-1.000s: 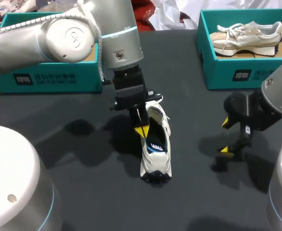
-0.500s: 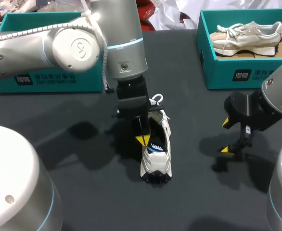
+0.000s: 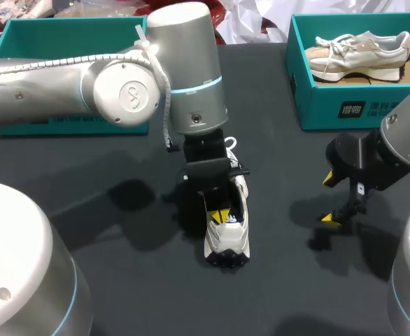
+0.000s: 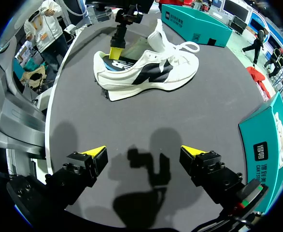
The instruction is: Take the shoe out of the shoebox, open the shoe tongue, remove and reinsert the insole, then place the shoe into the shoebox
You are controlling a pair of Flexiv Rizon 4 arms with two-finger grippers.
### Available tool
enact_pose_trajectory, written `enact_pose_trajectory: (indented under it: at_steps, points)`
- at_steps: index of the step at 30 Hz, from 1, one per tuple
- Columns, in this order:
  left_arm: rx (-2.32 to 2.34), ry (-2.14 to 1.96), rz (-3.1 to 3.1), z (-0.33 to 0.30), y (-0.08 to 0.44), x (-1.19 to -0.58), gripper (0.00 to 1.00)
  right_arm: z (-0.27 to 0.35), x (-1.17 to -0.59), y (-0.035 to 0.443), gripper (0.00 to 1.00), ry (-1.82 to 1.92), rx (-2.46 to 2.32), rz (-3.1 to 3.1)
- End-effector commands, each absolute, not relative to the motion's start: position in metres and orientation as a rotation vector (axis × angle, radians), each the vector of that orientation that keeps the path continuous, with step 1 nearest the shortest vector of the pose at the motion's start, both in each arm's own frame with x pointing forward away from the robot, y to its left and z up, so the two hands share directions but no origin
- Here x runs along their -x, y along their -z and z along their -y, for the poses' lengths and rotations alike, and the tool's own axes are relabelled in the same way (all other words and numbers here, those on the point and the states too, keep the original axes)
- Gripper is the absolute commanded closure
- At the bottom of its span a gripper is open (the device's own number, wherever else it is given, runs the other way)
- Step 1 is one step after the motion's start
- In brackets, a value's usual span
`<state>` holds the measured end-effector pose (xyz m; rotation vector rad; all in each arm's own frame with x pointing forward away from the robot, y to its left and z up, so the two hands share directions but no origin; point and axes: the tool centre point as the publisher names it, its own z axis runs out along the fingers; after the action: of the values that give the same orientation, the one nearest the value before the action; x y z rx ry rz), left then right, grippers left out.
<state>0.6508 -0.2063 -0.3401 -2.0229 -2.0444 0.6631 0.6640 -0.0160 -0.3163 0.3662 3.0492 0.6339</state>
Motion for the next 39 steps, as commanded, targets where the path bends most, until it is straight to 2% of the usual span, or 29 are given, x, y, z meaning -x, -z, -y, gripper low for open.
enact_pose_trajectory:
  at_steps: [1,7,15,32,39]
  points:
    - [2.014,-0.63,2.043,0.215,0.355,-0.648,1.0,0.016,-0.663,0.317,0.0,-0.631,-0.368,-3.047]
    - [2.0,-0.573,2.058,0.215,0.364,-0.652,1.0,0.016,-0.663,0.317,0.0,-0.631,-0.368,-3.047]
    - [2.062,-0.546,2.048,0.213,0.335,-0.663,1.0,0.016,-0.663,0.317,0.0,-0.631,-0.368,-3.047]
    - [2.028,-0.273,2.046,0.209,0.407,-0.658,1.0,0.016,-0.663,0.317,0.0,-0.631,-0.368,-3.047]
    - [2.053,-0.351,2.138,0.214,0.382,-0.669,1.0,0.016,-0.663,0.317,0.0,-0.631,-0.368,-3.047]
